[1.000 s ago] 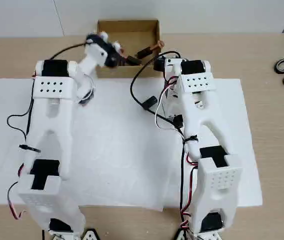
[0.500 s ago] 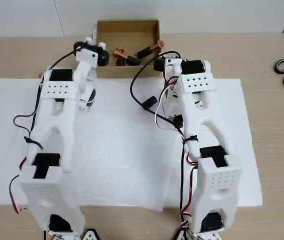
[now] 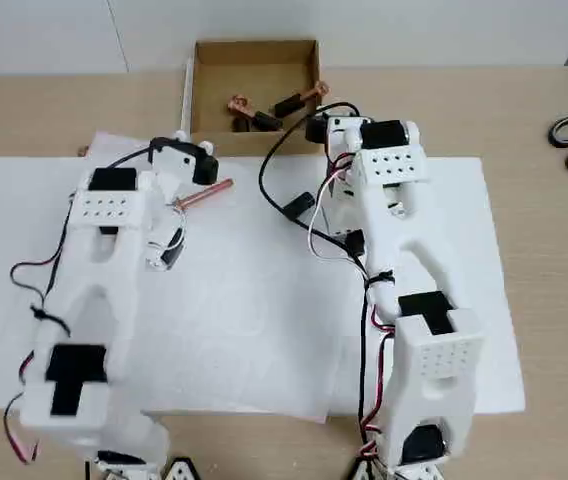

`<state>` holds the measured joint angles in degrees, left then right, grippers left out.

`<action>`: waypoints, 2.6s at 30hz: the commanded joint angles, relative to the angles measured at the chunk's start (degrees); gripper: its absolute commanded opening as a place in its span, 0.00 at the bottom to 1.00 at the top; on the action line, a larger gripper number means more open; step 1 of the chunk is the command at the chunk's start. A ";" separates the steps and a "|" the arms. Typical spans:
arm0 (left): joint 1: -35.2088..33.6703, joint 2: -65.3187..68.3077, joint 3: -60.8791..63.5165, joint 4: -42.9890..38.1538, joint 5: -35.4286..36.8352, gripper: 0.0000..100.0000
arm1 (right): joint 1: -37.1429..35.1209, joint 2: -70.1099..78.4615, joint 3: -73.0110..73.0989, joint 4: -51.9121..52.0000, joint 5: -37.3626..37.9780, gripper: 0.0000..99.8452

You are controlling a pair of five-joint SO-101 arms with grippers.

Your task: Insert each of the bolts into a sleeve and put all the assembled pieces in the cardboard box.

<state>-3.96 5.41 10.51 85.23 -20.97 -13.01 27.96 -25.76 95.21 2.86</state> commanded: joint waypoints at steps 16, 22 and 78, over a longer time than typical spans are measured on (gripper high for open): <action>-0.62 2.64 -10.86 -8.35 4.22 0.14 | -1.45 -5.58 -0.70 0.75 0.00 0.00; 1.49 21.10 -33.98 -5.36 -0.70 0.15 | 0.13 -5.67 -0.70 0.75 0.09 0.00; 8.00 15.38 -46.90 15.30 -6.33 0.00 | 4.18 -15.96 -0.70 0.75 0.09 0.00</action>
<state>3.69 34.07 -45.14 99.47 -25.19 -9.32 16.53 -25.76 95.38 2.86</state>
